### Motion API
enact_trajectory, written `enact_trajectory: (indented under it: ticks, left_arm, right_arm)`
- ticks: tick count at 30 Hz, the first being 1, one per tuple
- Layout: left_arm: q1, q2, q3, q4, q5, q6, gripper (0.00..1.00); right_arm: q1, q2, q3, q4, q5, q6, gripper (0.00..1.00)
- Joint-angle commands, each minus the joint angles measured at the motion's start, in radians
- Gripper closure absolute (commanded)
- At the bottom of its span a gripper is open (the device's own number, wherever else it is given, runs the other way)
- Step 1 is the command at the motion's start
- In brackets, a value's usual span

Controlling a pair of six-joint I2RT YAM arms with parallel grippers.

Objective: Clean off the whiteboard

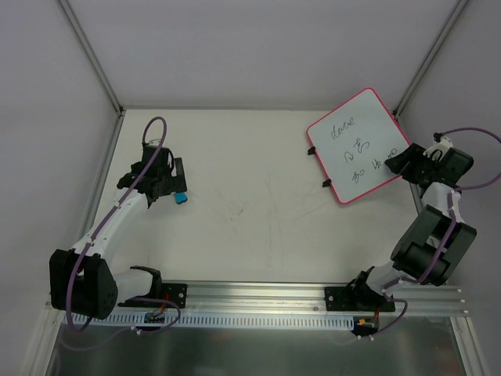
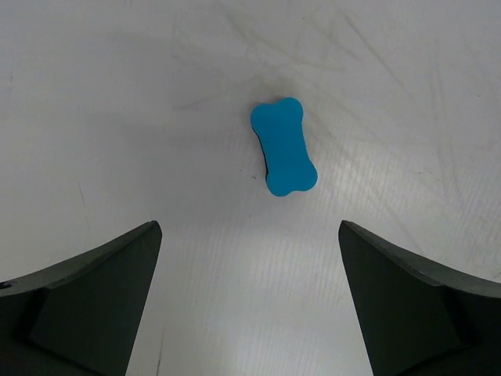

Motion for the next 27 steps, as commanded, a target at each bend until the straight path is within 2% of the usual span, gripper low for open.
enact_trajectory:
  ticks: [1,7,10,13,14,17,27]
  left_arm:
    - [0.001,0.010,0.011,0.027,-0.048,0.029,0.01]
    - [0.001,0.027,0.022,0.025,-0.061,0.033,0.01]
    - [0.001,0.033,0.020,0.027,-0.071,0.033,0.01]
    - [0.001,0.035,0.019,0.025,-0.078,0.032,0.01]
    - [0.001,0.036,0.019,0.027,-0.080,0.032,0.01]
    - [0.001,0.044,0.016,0.027,-0.086,0.027,0.01]
    - [0.001,0.029,0.008,0.027,-0.063,0.007,0.01]
  right_arm:
    - [-0.023,-0.002,-0.029,0.062,-0.111,-0.035,0.41]
    - [-0.056,0.014,-0.042,0.062,-0.216,-0.041,0.46]
    - [-0.066,0.030,-0.040,0.064,-0.246,-0.050,0.54]
    - [-0.076,0.056,-0.025,0.062,-0.301,-0.053,0.67]
    - [-0.079,0.066,-0.020,0.064,-0.313,-0.053,0.78]
    - [-0.090,0.092,0.000,0.073,-0.374,-0.032,1.00]
    - [-0.083,-0.069,0.041,0.224,-0.411,0.159,1.00]
